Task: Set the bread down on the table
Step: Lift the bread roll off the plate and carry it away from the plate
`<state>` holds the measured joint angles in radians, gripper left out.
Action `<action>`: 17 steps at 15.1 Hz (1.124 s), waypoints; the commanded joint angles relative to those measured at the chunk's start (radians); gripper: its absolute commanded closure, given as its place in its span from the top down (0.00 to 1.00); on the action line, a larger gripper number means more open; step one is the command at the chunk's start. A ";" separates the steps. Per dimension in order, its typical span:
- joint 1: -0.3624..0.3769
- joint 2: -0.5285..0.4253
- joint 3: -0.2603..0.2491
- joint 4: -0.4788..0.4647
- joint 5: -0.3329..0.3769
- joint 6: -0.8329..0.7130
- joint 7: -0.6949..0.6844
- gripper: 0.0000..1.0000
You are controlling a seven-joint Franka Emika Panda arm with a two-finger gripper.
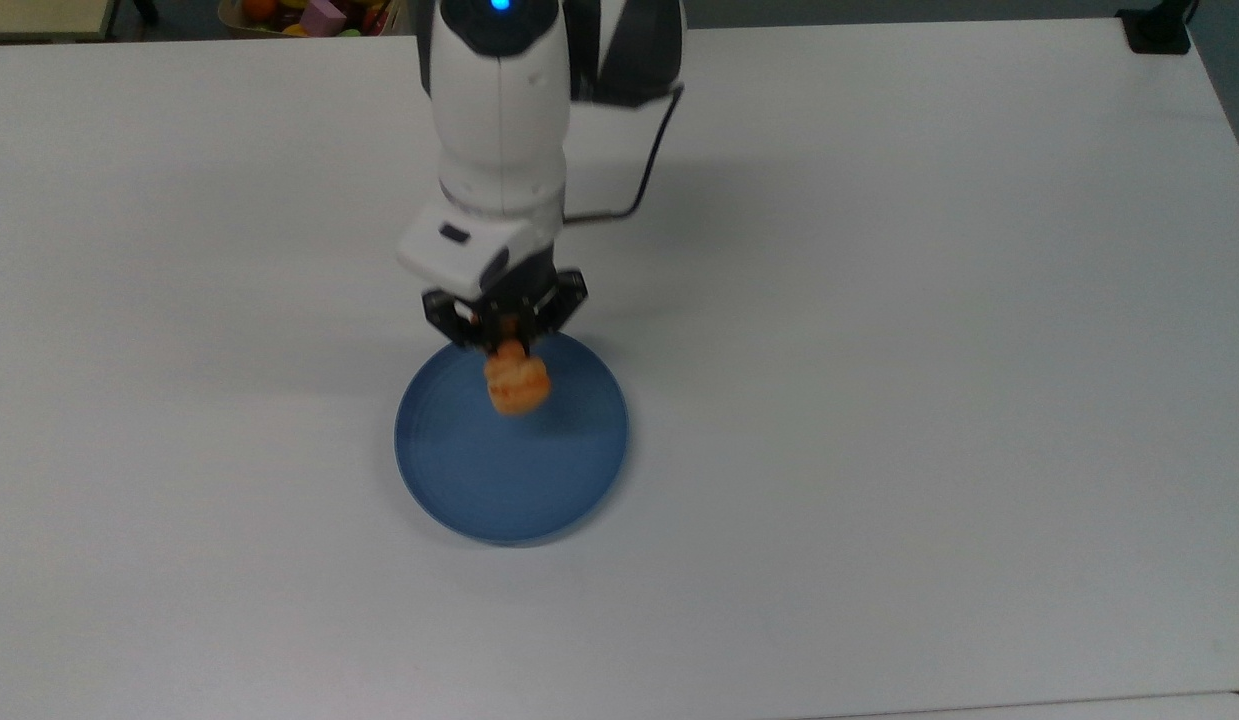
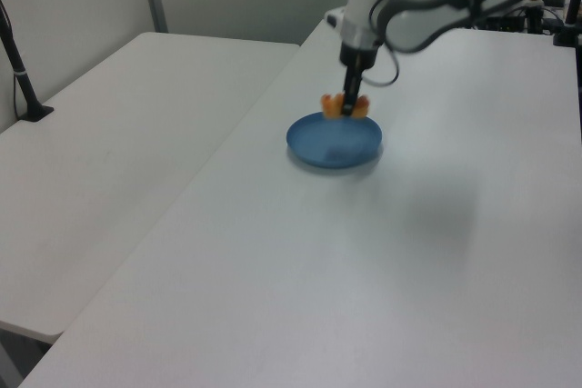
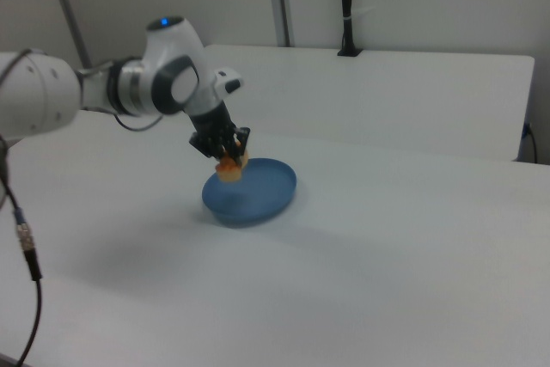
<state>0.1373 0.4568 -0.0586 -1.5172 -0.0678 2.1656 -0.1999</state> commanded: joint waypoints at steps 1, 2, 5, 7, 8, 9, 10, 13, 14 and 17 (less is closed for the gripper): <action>-0.008 -0.191 -0.006 -0.116 0.000 -0.205 0.005 0.26; -0.010 -0.225 -0.006 -0.147 0.000 -0.236 0.002 0.26; -0.010 -0.347 -0.010 -0.302 -0.001 -0.295 -0.007 0.27; -0.010 -0.400 -0.021 -0.378 -0.001 -0.343 -0.007 0.27; -0.009 -0.409 -0.032 -0.402 -0.003 -0.374 -0.007 0.28; -0.010 -0.411 -0.033 -0.419 -0.003 -0.391 -0.007 0.28; -0.010 -0.411 -0.043 -0.454 -0.003 -0.394 -0.006 0.28; -0.010 -0.411 -0.073 -0.569 -0.004 -0.310 -0.004 0.28; -0.010 -0.409 -0.076 -0.604 -0.004 -0.261 -0.004 0.28; -0.012 -0.408 -0.076 -0.669 -0.004 -0.153 -0.003 0.28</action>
<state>0.1198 0.0822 -0.1290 -2.0951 -0.0679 1.9088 -0.2006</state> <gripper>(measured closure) 0.718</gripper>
